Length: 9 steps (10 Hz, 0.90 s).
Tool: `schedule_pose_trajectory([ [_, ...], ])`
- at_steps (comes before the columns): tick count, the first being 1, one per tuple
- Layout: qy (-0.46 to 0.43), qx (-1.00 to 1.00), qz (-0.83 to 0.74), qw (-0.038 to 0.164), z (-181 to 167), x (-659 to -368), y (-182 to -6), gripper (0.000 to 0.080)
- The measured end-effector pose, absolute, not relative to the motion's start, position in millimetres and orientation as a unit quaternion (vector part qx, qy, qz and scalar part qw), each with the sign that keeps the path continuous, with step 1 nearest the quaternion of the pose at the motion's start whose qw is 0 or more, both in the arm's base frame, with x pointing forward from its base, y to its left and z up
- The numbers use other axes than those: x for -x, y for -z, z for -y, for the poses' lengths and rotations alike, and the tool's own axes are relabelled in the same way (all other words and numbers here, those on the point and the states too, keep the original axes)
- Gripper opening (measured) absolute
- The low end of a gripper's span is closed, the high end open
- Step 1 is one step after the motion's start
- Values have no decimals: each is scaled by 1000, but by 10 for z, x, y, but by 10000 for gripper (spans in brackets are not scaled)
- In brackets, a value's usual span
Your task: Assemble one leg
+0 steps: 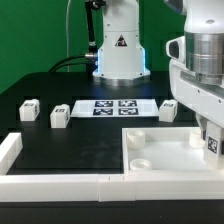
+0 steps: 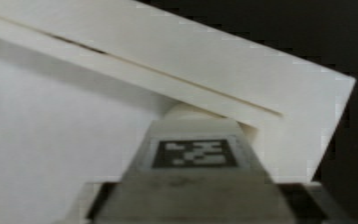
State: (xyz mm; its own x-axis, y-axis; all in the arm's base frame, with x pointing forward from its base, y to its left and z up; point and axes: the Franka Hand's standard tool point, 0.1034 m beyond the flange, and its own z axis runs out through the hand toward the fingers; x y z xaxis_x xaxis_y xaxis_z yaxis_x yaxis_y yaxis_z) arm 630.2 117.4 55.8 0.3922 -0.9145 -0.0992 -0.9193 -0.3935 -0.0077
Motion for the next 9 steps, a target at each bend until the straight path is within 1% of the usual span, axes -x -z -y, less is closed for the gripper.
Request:
schedule_pose_trajectory([
  [1, -40, 834, -550, 31, -1182, -6300, -558, 519],
  [2, -40, 840, -540, 31, -1208, -6291, -554, 519],
  [3, -38, 876, -480, 33, -1238, -6280, -553, 622],
  [4, -36, 908, -416, 35, -1247, -6272, -555, 641],
  [5, -34, 927, -371, 36, -1246, -6270, -558, 641],
  [8, -24, 985, -168, 39, -1234, -6274, -567, 649],
  [9, -19, 994, -106, 33, -1228, -6280, -566, 649],
])
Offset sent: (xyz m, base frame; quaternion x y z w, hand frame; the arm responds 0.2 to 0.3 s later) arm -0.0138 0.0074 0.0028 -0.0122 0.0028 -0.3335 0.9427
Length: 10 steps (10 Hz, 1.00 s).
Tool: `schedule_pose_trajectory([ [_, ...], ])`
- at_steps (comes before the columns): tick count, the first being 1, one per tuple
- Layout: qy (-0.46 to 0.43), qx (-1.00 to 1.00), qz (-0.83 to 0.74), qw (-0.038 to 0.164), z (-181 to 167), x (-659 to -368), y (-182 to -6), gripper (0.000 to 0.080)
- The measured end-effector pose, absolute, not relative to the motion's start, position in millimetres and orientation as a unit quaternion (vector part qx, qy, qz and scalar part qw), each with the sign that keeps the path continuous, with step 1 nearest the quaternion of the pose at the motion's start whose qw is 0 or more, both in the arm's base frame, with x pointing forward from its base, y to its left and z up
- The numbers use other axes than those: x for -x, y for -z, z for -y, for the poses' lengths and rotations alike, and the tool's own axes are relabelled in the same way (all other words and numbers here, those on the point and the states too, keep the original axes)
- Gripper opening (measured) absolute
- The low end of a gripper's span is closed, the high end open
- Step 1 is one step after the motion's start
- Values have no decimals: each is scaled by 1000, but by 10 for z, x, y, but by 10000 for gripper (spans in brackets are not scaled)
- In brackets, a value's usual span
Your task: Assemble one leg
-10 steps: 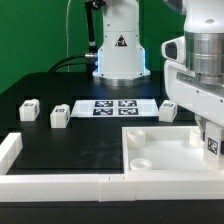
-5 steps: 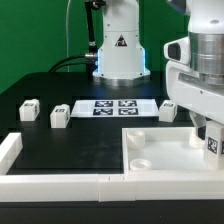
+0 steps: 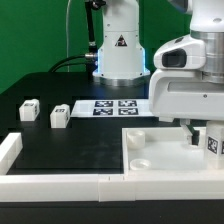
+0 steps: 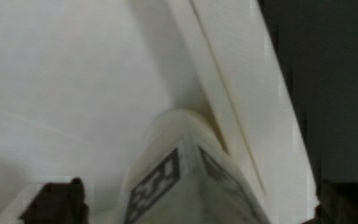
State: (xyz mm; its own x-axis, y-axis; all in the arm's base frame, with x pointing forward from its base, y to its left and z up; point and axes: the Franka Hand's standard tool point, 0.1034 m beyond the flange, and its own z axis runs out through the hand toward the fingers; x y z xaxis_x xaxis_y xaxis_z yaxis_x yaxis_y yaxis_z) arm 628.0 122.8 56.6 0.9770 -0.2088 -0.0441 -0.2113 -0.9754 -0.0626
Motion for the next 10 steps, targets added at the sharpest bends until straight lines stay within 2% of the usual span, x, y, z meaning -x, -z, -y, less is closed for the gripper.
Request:
schedule_pose_trajectory([
  [2, -15, 999, 36, 21, -1200, -6271, -542, 649],
  [4, -15, 992, 124, 20, -1154, -6277, -538, 649],
  [7, -14, 990, 140, 20, -1145, -6280, -538, 619],
  [8, -14, 990, 140, 20, -1144, -6280, -538, 444],
  [9, -14, 991, 130, 21, -1147, -6279, -538, 444],
  [10, -15, 993, 117, 20, -1146, -6279, -538, 266],
])
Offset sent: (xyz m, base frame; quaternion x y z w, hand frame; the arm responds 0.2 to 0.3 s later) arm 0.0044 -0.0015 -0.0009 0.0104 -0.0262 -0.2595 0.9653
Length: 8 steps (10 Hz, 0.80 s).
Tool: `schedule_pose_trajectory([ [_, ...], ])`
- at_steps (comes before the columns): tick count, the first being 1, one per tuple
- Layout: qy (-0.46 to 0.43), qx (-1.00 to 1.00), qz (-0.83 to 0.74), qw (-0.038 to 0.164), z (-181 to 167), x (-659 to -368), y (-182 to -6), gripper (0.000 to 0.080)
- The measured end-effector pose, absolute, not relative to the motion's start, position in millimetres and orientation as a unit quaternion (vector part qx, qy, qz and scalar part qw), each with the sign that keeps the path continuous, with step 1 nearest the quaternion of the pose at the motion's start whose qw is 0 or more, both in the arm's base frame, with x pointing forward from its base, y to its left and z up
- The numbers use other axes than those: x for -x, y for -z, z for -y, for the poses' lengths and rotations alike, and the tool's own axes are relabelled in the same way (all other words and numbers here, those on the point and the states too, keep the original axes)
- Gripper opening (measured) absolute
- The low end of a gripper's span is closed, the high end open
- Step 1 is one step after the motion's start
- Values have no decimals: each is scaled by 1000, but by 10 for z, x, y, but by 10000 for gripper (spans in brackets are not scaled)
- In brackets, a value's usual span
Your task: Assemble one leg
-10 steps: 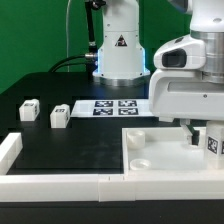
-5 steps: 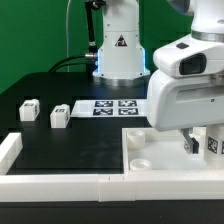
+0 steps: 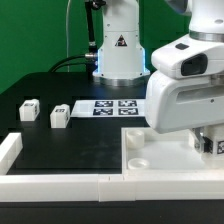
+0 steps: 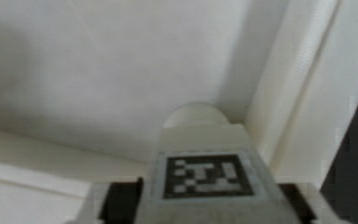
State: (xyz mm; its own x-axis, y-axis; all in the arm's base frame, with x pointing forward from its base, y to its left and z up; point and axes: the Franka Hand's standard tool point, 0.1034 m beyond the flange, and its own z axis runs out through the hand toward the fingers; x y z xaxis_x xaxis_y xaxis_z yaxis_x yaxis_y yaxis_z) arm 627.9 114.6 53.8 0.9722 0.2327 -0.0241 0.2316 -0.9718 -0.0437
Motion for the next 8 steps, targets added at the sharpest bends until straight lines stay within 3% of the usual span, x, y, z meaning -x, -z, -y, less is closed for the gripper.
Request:
schedule_pose_trajectory([
  [1, -15, 994, 111, 21, -1146, -6279, -538, 269],
  [5, -23, 986, -165, 24, -1161, -6274, -540, 269],
  [8, -39, 943, -329, -6, -957, -6235, -549, 271],
])
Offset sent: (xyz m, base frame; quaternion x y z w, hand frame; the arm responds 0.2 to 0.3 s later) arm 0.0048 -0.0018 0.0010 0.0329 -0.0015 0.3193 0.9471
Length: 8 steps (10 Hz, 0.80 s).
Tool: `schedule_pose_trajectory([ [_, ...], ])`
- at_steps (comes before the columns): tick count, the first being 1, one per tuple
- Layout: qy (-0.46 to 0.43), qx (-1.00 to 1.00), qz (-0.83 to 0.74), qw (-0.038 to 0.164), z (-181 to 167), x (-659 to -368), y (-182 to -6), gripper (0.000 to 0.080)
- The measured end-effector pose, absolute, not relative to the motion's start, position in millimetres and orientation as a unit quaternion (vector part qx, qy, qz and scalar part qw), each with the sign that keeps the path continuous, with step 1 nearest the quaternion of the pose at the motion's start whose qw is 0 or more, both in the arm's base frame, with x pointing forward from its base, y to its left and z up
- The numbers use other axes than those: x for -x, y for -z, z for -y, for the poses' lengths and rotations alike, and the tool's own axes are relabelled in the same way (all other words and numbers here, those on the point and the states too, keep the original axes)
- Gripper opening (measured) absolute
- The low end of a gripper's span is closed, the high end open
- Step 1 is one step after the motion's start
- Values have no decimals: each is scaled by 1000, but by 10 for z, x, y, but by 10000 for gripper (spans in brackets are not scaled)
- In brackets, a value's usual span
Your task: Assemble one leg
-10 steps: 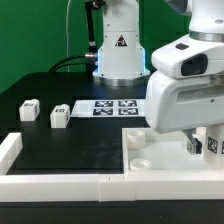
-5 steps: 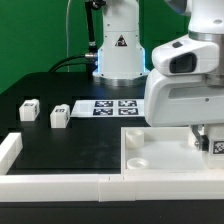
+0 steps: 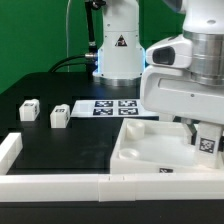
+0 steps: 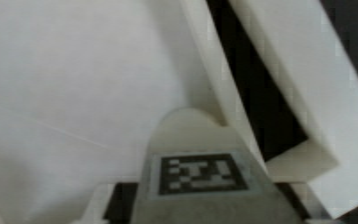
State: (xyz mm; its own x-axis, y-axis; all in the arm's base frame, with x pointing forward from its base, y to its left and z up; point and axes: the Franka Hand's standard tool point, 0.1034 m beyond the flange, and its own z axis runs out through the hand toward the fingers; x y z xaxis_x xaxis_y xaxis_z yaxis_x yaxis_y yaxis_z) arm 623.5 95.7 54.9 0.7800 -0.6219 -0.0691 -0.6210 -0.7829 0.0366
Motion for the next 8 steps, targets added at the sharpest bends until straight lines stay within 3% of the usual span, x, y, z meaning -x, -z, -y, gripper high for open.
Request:
schedule_pose_trajectory([
  [3, 25, -903, 428, 37, -795, -6203, -557, 278],
  [4, 26, -899, 436, 39, -773, -6197, -553, 367],
  [5, 26, -900, 434, 39, -785, -6197, -549, 367],
  [7, 26, -900, 434, 39, -784, -6197, -549, 618],
  [8, 26, -900, 434, 39, -784, -6197, -549, 640],
])
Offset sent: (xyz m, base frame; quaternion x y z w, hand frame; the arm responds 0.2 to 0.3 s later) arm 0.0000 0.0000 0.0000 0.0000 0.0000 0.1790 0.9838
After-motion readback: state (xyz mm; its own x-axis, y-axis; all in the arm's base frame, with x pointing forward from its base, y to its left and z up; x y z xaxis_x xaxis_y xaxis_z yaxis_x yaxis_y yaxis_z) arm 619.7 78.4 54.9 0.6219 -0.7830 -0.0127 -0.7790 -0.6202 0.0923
